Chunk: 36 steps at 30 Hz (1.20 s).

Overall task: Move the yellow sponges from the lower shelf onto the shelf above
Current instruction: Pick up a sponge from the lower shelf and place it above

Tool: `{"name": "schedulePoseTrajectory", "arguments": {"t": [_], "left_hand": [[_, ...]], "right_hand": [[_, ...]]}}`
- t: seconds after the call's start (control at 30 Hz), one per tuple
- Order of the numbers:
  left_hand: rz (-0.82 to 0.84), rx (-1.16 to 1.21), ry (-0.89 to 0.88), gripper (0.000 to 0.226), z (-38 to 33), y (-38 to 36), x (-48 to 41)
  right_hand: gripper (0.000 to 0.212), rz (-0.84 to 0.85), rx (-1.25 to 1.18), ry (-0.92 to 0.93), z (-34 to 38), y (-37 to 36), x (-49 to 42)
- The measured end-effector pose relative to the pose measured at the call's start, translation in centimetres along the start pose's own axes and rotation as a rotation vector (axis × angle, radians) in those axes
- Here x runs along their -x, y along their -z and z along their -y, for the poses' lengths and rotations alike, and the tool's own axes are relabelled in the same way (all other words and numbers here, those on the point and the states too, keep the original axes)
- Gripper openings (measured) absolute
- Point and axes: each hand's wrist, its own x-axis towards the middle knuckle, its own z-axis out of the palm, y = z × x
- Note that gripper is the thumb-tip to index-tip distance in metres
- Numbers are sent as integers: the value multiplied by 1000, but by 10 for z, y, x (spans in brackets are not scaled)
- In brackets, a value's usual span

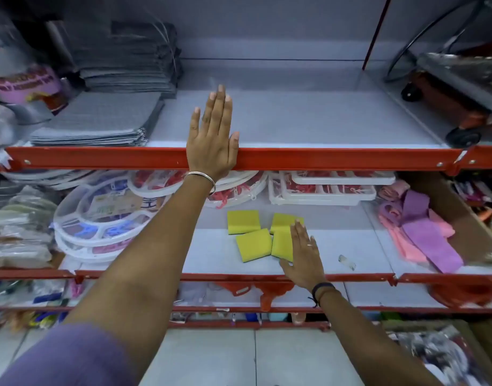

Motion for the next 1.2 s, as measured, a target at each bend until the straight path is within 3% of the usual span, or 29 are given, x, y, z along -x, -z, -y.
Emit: {"name": "schedulePoseTrajectory", "arguments": {"t": [0.13, 0.2, 0.4, 0.57, 0.77, 1.0, 1.2], "left_hand": [[-21, -20, 30, 59, 0, 0, -2], [-21, -14, 19, 59, -1, -3, -1], [-46, -17, 20, 58, 0, -4, 0], [-34, -16, 29, 58, 0, -3, 0], [5, 5, 35, 58, -1, -1, -1], [43, 31, 40, 59, 0, 0, 0], [62, 38, 53, 59, -1, 3, -2]], "right_hand": [[93, 194, 33, -161, -8, -7, -8], [91, 250, 34, -147, -7, -9, -13], [94, 275, 48, -153, -4, 2, -20], [78, 258, 4, -196, 16, 36, -22], [90, 164, -8, -144, 67, 115, -23], [80, -7, -39, -57, 106, 229, -12], [72, -261, -153, -183, 101, 287, -48]]}}
